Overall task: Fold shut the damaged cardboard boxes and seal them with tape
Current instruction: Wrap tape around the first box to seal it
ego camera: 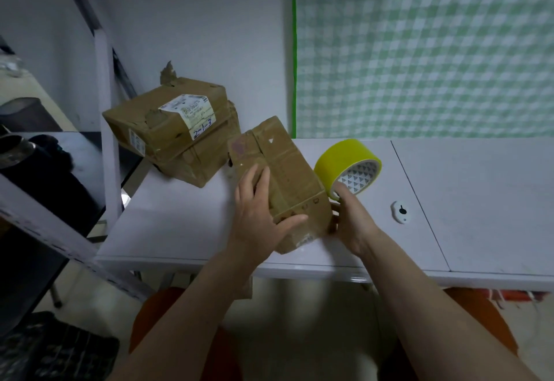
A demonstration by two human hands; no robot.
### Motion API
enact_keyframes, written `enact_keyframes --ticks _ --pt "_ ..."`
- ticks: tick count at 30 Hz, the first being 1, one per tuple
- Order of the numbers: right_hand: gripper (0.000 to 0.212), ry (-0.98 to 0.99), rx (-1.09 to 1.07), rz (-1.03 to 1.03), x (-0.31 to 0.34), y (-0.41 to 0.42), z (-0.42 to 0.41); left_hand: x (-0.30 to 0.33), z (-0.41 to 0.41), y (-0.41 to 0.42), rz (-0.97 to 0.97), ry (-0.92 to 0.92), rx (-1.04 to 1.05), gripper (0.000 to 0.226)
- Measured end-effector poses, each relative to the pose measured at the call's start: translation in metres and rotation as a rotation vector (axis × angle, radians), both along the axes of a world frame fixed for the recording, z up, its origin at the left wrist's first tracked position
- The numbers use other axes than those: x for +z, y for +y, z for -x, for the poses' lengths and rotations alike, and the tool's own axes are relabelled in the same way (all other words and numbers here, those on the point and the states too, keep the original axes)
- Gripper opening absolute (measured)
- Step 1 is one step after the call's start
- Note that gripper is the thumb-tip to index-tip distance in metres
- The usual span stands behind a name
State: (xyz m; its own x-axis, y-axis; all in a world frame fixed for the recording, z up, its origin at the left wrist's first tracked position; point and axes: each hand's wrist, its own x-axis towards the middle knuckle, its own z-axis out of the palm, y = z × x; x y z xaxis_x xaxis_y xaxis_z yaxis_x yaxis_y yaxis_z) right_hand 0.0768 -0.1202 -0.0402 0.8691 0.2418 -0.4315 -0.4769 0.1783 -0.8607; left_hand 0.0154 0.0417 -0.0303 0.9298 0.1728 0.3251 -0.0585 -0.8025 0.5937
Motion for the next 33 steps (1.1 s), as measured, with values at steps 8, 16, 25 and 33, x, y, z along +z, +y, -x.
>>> enact_keyframes --ticks 8,16,25,33 --pt "0.059 -0.462 -0.085 0.729 0.06 -0.009 -0.006 0.003 -0.008 -0.019 0.21 0.005 -0.111 0.105" --pt "0.039 -0.669 -0.009 1.146 0.03 0.002 0.012 -0.025 -0.002 -0.004 0.147 0.104 -0.023 0.104" --pt "0.023 -0.694 -0.318 0.869 0.028 -0.007 0.016 -0.011 -0.007 -0.004 -0.13 0.1 -0.065 0.086" --pt "0.013 -0.54 -0.32 0.704 0.012 0.002 0.009 -0.003 -0.012 -0.012 -0.116 0.116 -0.086 0.111"
